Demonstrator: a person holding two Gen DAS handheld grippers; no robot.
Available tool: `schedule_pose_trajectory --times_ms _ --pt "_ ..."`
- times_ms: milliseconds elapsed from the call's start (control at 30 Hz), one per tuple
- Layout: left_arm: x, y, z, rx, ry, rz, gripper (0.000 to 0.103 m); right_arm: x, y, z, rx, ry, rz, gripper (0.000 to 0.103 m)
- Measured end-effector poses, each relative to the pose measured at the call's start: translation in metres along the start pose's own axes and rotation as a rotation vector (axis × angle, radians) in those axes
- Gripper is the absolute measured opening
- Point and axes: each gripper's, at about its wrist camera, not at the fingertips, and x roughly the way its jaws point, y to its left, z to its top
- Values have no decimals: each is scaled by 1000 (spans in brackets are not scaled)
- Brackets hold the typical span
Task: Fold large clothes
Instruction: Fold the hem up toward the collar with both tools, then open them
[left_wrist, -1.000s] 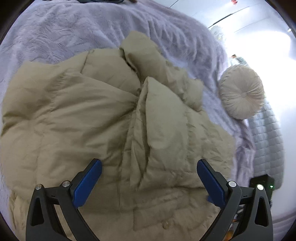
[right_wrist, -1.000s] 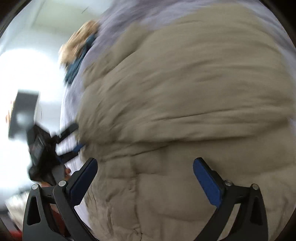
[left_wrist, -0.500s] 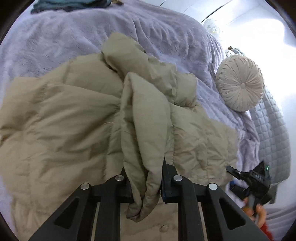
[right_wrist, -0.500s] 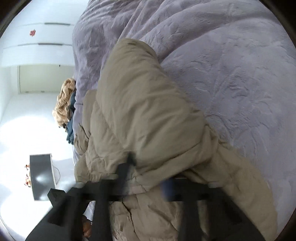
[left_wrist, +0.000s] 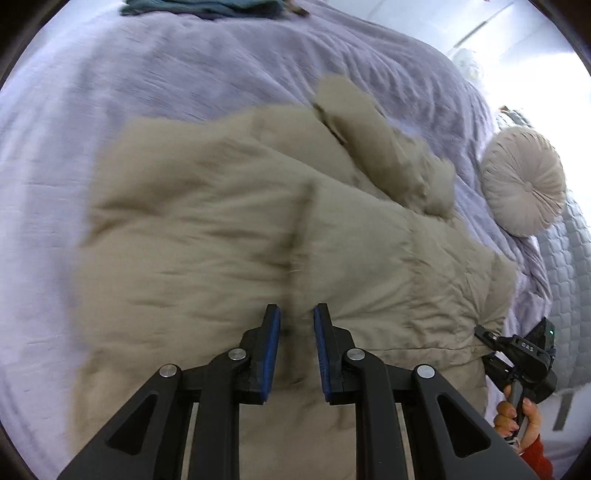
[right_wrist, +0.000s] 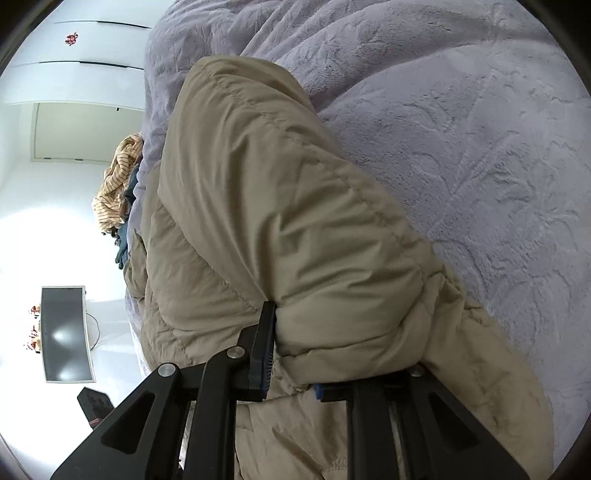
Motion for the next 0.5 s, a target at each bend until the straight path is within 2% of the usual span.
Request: schedule_pose_trajectory --times_ms 167,300,333,367,400,500 --pt "-33 -8 3 38 -47 -17 21 -9 6 -5 -29 22 -42 19" --pt "-21 -49 12 80 -62 -60 21 -16 28 -12 -102 77 -117 23" --pt "-12 -58 13 93 -56 -52 21 -19 32 -14 -115 89 -120 38" --pt "-5 -64 13 106 -53 -41 21 -26 37 -16 -136 98 -113 64" --pt "8 -73 15 121 -52 -16 21 -34 41 -18 -154 95 -99 86" --pt "34 -73 15 129 -11 40 21 -61 54 -12 -205 50 -44 86"
